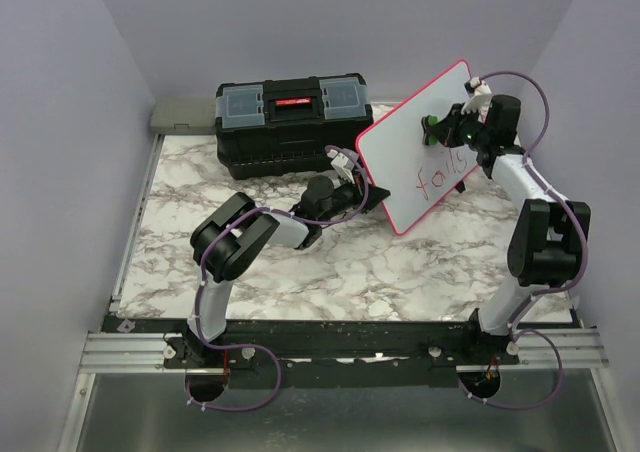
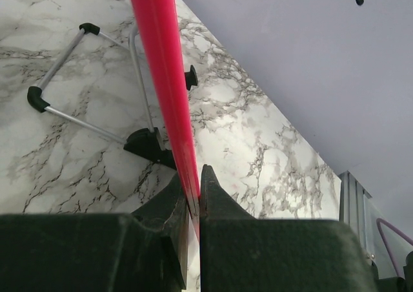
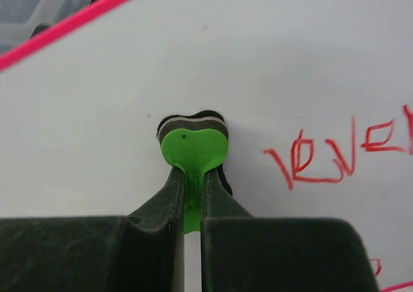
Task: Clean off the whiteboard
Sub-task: Erase the whiteboard at the whiteboard stand.
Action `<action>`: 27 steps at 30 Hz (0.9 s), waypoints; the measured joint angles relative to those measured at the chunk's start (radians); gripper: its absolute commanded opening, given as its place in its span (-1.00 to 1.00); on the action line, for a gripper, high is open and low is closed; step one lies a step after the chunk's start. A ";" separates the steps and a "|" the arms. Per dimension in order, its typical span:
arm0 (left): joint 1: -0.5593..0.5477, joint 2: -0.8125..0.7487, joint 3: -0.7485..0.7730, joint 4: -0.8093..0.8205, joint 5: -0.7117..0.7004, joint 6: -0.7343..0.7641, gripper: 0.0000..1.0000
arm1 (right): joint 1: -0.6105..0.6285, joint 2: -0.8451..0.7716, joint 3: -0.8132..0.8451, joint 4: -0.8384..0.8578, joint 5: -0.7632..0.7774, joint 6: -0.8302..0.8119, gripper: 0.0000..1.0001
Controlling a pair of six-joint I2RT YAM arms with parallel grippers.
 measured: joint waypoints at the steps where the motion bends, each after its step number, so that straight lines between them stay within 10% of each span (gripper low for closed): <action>1: 0.000 0.000 0.000 0.000 0.000 0.000 -1.00 | 0.004 0.010 0.022 0.006 0.035 0.015 -0.99; 15: 0.000 0.000 0.000 0.001 0.000 -0.007 -1.00 | -0.012 0.075 0.092 -0.022 0.293 -0.005 -0.99; 27: 0.000 0.000 0.000 0.000 0.002 -0.012 -1.00 | -0.048 0.082 0.082 -0.176 0.035 -0.232 -0.99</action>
